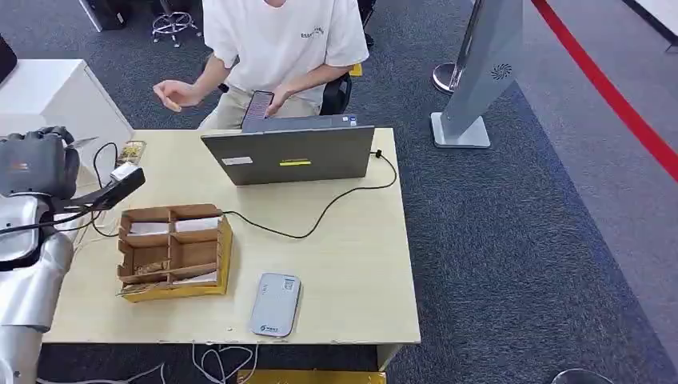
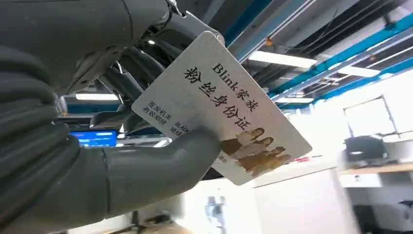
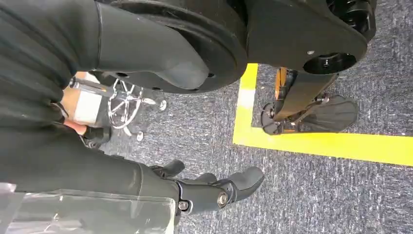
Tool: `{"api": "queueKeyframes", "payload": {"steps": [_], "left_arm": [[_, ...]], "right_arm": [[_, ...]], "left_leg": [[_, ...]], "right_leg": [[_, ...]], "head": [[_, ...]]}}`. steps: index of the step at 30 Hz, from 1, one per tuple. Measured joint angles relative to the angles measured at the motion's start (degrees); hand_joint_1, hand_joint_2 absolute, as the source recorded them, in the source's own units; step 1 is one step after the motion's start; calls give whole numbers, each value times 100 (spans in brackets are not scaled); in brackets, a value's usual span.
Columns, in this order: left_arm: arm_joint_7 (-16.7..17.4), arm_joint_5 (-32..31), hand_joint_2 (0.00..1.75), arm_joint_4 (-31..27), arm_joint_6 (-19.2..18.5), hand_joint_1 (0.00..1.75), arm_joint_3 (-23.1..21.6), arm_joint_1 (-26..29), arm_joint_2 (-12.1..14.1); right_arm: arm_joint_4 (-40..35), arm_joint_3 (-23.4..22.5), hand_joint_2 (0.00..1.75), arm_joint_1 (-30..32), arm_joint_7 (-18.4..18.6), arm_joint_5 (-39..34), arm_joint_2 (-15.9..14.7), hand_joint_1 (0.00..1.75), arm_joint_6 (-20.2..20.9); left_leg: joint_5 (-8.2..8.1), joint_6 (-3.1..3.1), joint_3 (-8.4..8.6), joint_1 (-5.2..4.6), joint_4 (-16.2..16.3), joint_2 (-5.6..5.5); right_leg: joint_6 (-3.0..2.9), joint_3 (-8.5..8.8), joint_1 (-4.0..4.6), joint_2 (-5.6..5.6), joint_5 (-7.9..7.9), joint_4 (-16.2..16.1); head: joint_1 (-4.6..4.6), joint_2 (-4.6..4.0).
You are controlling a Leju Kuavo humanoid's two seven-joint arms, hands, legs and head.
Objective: Pass the card to the sensor for recognition and then transmit it.
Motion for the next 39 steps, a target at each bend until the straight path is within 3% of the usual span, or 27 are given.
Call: {"api": "queueKeyframes", "payload": {"steps": [10,16,19,39], "left_arm": [[70,-205,175,-2142,-524,175,-1411,1011,-664],[74,-210,175,-2166,-531,175,-1439,1024,-673],[144,-46,175,-2801,-699,175,-2397,1522,-889],[70,319,175,-3118,-885,175,-2859,3119,-808]], "right_arm": [[0,103,175,0,-15,-129,24,0,-46],[0,103,175,0,-15,-131,24,0,-46],[2,129,175,0,-4,-170,50,0,-52],[103,127,175,24,7,-406,177,0,-162]], "left_leg": [[-3,4,-3,-1,3,1],[-3,4,-3,-1,3,1],[-3,4,-1,2,1,6],[-6,2,-1,2,0,7]], "right_leg": [[2,0,0,-1,1,-4],[2,0,0,-1,1,-4],[3,1,3,2,2,-4],[3,0,3,3,0,-4]], "head": [[0,2],[0,0],[2,0],[2,0]]}}
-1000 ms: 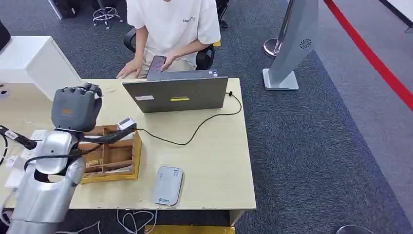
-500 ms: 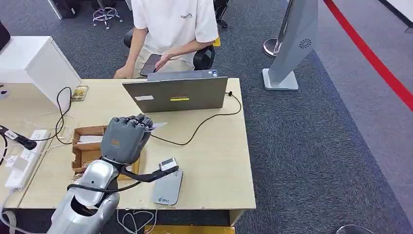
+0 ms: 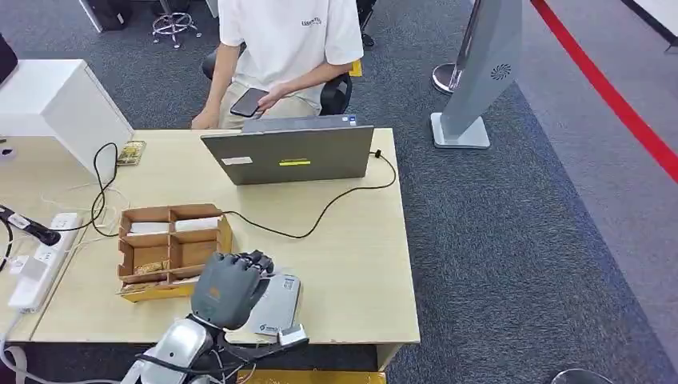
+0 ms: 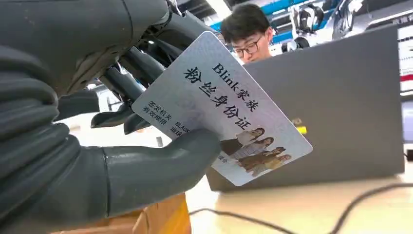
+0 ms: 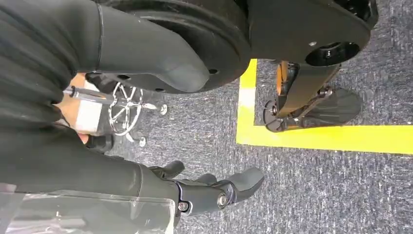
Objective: Pass the card to the sensor for recognition and then transmit it.
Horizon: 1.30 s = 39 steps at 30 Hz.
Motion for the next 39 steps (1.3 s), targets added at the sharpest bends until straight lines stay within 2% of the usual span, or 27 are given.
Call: {"api": "queueKeyframes", "payload": {"steps": [8,18,39], "left_arm": [[105,72,175,-57,-96,175,-39,263,63],[549,-212,175,193,-175,175,-39,397,33],[551,-212,175,953,-490,175,-37,327,-214]], "right_arm": [[52,0,175,73,182,7,22,0,-2],[122,11,175,163,365,2,68,0,-17],[166,146,175,168,387,13,79,0,-17]], "left_leg": [[0,0,-1,0,0,-1],[0,0,-1,0,0,-1],[0,0,0,0,0,-2]], "right_leg": [[0,1,0,-1,0,0],[0,0,0,-2,0,0],[0,3,0,-3,0,0]], "head": [[0,0],[0,0],[0,0]]}}
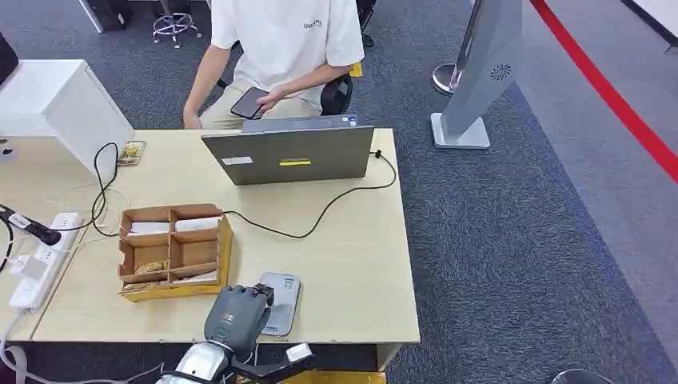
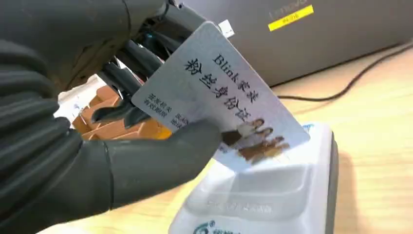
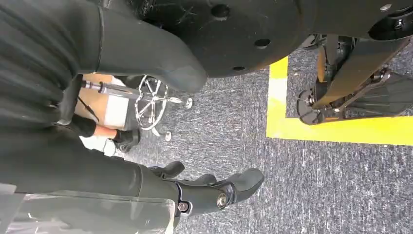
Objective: Pass the card to the sensor for recognition and then transmit it.
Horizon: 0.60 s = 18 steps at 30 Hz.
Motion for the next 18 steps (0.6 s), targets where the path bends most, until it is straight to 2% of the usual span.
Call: {"api": "queueKeyframes", "payload": {"steps": [6,10,14,18], "left_arm": [[201,-346,175,46,188,175,2,-183,-29],[299,-579,175,-139,342,175,63,-403,-11],[308,-667,175,-465,538,175,251,-786,61],[245,-671,175,-559,553,175,472,-1239,140]], "right_arm": [[11,44,175,4,17,13,4,0,0],[13,114,175,9,17,63,4,0,0],[20,175,175,13,54,137,4,0,2],[20,271,175,12,103,242,4,0,9]], "left_leg": [[3,2,1,0,1,-1],[3,2,0,0,1,-1],[3,2,-1,1,1,-4],[4,2,-1,2,1,-4]], "right_leg": [[0,1,0,0,2,0],[0,1,0,0,3,0],[0,1,1,-2,3,1],[0,1,2,-3,3,1]], "head": [[0,0],[0,0],[-2,2],[0,0]]}}
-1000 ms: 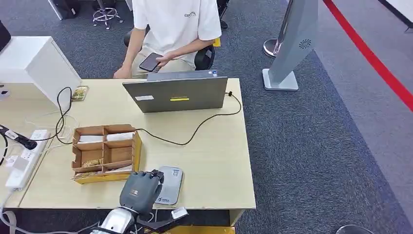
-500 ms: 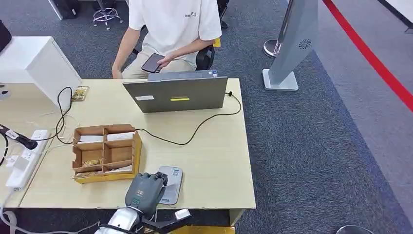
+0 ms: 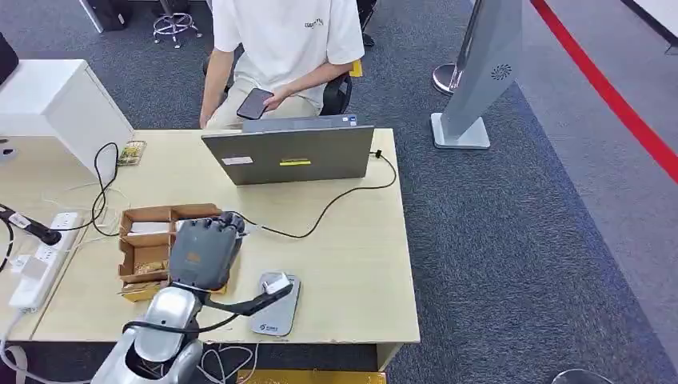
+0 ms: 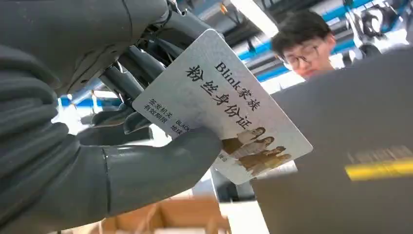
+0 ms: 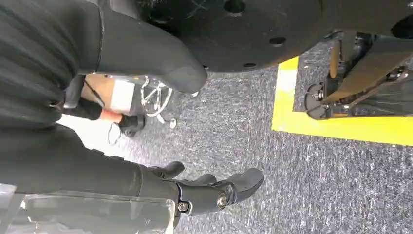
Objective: Pass the card to the sensor for recognition and then transmit it.
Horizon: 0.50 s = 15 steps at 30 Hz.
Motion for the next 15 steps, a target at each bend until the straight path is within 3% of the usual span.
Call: {"api": "queueKeyframes", "payload": {"steps": [6,15], "left_arm": [[68,-17,175,385,11,175,392,-850,157],[536,-17,175,2263,147,175,774,-2099,529]], "right_arm": [[0,26,175,-3,15,195,0,0,11],[-2,70,175,-16,-81,365,-9,0,29]], "left_leg": [[3,-3,1,4,0,1],[5,-3,-1,9,0,3]], "right_leg": [[0,0,3,2,1,1],[-1,0,8,5,3,4]], "head": [[0,0],[4,0]]}}
